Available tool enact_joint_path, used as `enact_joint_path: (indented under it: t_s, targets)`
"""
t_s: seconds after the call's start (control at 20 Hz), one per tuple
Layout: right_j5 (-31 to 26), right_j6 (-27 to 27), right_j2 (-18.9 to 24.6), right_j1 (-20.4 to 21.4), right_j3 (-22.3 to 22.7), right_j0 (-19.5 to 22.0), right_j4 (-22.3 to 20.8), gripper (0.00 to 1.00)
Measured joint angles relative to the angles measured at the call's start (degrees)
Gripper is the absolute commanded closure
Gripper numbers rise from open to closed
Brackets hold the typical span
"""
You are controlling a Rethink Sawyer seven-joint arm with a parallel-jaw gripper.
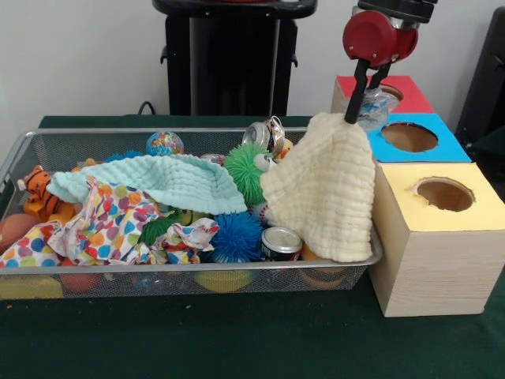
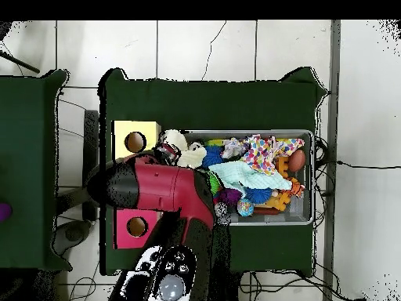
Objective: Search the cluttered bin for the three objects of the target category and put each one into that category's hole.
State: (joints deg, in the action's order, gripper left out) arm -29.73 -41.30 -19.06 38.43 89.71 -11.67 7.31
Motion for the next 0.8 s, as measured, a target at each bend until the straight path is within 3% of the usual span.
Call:
enact_joint_path:
  t_s: [0.8]
  targets:
    - [-0.05,-4.71,-2.42,-0.08,-0.34,-2.81,0.07,1.00]
